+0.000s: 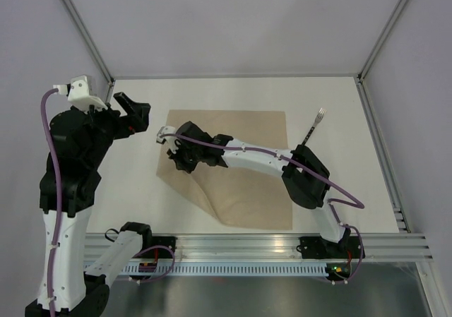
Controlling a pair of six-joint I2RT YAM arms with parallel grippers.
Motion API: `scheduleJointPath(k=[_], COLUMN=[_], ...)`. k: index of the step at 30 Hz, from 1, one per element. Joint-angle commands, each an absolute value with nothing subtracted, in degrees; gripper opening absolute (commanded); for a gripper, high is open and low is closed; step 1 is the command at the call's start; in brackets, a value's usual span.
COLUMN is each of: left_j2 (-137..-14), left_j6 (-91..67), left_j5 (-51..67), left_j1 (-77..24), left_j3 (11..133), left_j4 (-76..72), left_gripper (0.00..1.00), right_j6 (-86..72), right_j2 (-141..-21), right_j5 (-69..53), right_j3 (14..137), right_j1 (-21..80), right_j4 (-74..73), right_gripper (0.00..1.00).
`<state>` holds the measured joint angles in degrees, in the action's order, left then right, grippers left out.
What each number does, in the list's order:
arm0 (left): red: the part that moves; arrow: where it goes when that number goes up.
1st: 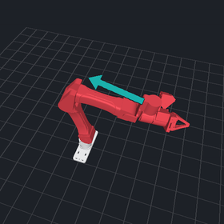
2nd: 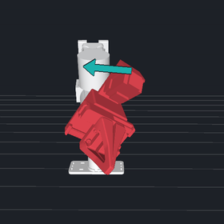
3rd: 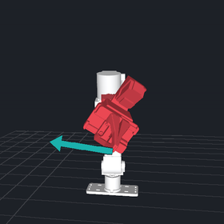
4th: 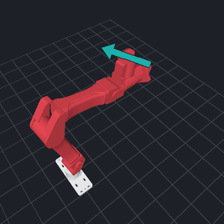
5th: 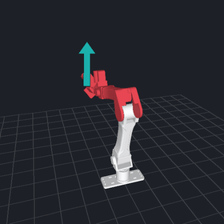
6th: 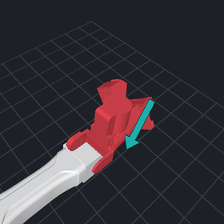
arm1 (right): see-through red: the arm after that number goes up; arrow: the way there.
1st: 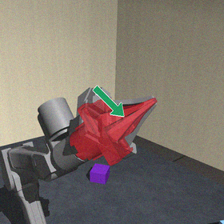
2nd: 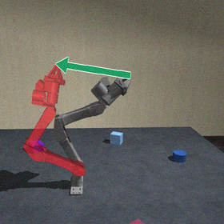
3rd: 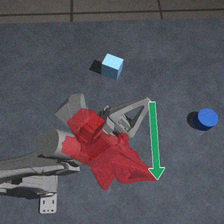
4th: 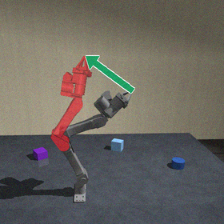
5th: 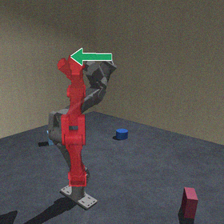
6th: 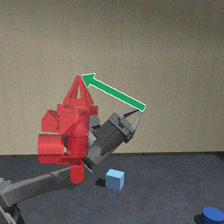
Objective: Fold the napkin, place the utensils inside, and roll it up
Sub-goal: Fold the napkin at the center of the board.
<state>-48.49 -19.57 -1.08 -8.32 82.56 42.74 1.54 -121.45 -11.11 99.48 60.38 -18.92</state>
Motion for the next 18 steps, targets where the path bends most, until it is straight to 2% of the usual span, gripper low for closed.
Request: scheduleJointPath(k=[1,18], left_j2=[-48.96,-51.5], left_j6=[-22.06,-22.59], left_j5=[1.41,4.31], left_j1=[-8.0,-8.09], left_j3=[81.65,77.17], left_j4=[39.64,35.25], left_gripper=[1.0,1.0], right_j6=[1.93,4.13], right_j2=[-116.9,-110.31], right_j5=[-10.63,-9.93], right_j3=[97.39,87.37], right_j1=[57.4,41.67], right_j4=[-18.9,-16.53], right_gripper=[0.01,0.0])
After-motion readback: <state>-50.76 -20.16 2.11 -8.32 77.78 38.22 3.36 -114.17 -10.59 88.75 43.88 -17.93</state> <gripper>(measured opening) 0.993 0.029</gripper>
